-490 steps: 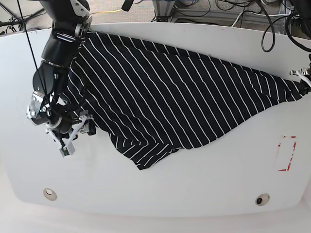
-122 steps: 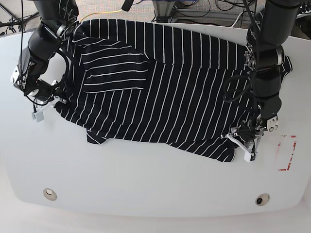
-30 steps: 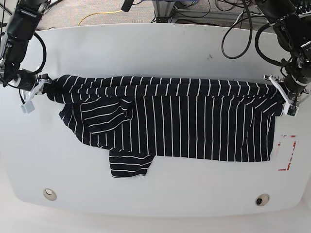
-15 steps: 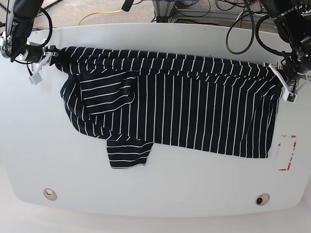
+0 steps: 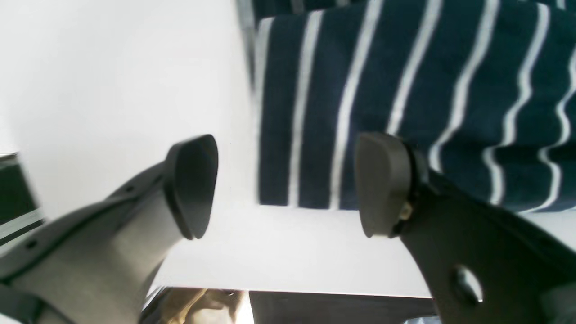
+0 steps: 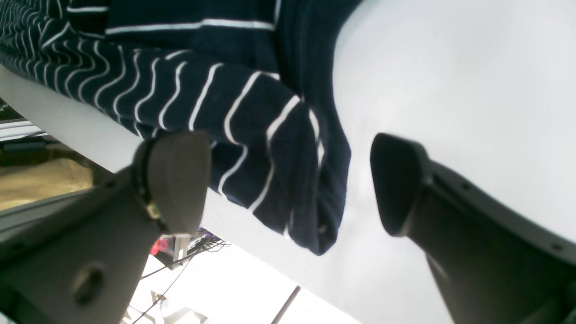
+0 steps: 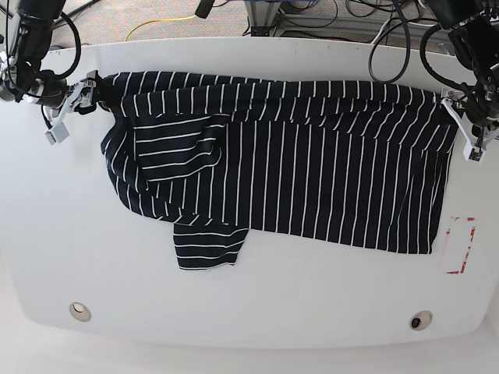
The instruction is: Fold the T-shirt properly
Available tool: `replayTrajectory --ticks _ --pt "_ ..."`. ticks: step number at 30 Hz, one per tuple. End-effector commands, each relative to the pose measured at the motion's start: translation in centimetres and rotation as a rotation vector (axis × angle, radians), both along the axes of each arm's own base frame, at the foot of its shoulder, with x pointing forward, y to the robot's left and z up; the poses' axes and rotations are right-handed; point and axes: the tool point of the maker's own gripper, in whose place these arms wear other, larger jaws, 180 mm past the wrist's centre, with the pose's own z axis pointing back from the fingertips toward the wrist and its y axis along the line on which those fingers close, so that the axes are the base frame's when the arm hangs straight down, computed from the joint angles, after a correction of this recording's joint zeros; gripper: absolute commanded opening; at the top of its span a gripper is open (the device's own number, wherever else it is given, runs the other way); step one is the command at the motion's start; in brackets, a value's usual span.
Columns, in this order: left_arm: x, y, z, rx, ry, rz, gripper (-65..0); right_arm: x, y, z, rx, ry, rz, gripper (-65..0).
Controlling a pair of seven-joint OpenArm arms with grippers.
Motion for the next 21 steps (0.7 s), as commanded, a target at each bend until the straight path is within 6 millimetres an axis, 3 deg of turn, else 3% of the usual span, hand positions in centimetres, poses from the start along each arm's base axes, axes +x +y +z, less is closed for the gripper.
replayTrajectory --ticks 1,3,6,11,14,17,21 --pt "2.1 -0.1 3.8 0.003 -0.124 -0.040 -21.8 1.2 -0.3 2.3 -0.036 -0.078 0.031 -11.7" --pt "2.5 -0.1 5.8 -0.015 -0.187 -0.049 -21.8 1.1 -0.3 3.0 -0.055 -0.097 0.044 -11.7" --pt "3.0 -0.8 6.7 -0.081 -0.248 -0.058 -22.1 1.3 -0.1 4.7 -0.091 -0.156 0.059 -11.7" --pt "2.9 -1.0 4.3 -0.099 -0.173 -0.055 -22.4 1.8 3.0 6.4 -0.086 -0.246 0.111 -11.9" --pt "3.9 -1.9 2.5 -0.118 -0.149 -0.063 -22.5 1.7 4.4 5.6 -0.072 -0.243 0.104 -13.6" --pt "3.9 -2.4 0.9 -0.137 -0.149 -0.050 -23.5 1.3 5.5 4.1 -0.080 -0.207 0.113 -21.9" --pt "3.7 -2.5 -1.6 -0.144 -0.111 -0.017 -28.6 0.7 6.9 2.4 -0.091 -0.166 0.120 -40.3"
